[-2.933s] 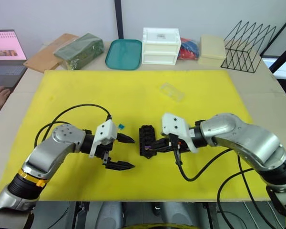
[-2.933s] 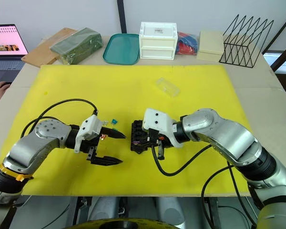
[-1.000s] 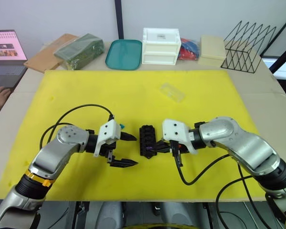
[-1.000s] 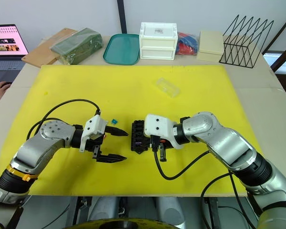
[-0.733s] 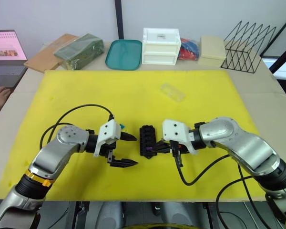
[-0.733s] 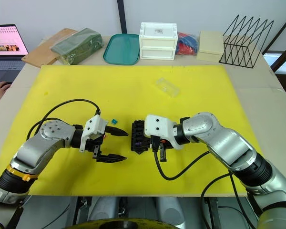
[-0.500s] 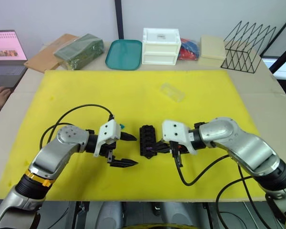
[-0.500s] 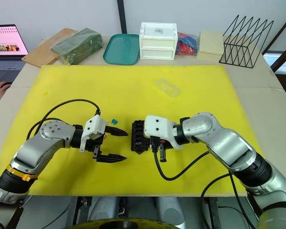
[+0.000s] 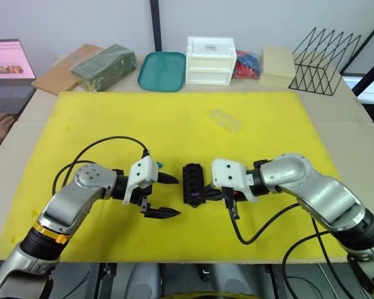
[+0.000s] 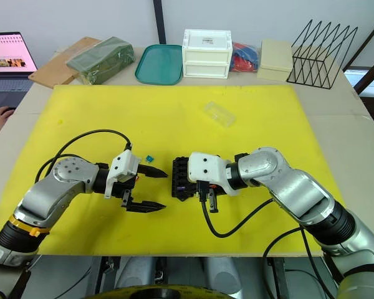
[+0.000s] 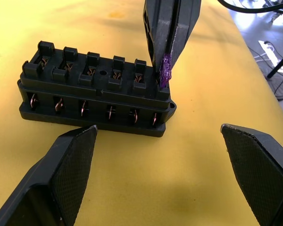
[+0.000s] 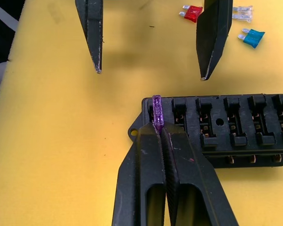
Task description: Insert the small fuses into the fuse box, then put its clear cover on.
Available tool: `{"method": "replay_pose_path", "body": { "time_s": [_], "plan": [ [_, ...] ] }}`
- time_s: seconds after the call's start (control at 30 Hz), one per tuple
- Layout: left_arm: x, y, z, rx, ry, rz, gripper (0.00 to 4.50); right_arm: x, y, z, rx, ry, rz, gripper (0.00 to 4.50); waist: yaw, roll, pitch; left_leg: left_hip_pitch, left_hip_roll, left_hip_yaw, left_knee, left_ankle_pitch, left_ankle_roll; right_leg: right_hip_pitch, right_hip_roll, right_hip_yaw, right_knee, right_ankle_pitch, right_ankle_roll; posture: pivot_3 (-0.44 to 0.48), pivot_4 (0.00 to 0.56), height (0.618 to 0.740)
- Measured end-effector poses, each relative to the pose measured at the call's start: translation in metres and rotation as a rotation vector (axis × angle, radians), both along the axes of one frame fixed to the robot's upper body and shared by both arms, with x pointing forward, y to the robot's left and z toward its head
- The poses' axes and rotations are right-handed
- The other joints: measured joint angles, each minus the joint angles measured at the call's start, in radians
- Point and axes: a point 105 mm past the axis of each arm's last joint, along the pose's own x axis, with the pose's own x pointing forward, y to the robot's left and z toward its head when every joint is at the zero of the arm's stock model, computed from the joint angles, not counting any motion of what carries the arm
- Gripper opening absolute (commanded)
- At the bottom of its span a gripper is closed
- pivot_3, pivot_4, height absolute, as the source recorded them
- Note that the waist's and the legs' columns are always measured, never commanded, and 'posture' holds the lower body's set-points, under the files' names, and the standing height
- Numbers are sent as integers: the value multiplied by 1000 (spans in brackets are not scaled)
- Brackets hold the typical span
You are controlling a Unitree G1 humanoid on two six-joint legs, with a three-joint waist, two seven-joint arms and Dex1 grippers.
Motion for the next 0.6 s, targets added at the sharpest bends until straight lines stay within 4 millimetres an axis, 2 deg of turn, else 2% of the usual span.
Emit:
{"method": "replay_pose_path", "body": {
  "time_s": [0.13, 0.6],
  "plan": [
    [0, -1, 0, -3, 0, -1, 4500, -1, 0, -1, -4, 3, 6, 1322, 0, 0, 0, 0, 0, 0, 0, 0, 0, 0, 0, 0, 0, 0, 0, 0, 150, 740],
    [0, -2, 0, -9, -1, -2, 4500, 1, 3, 10, 11, 17, 11, 1322, 0, 0, 0, 0, 0, 0, 0, 0, 0, 0, 0, 0, 1, 0, 0, 0, 150, 740]
  ]
}}
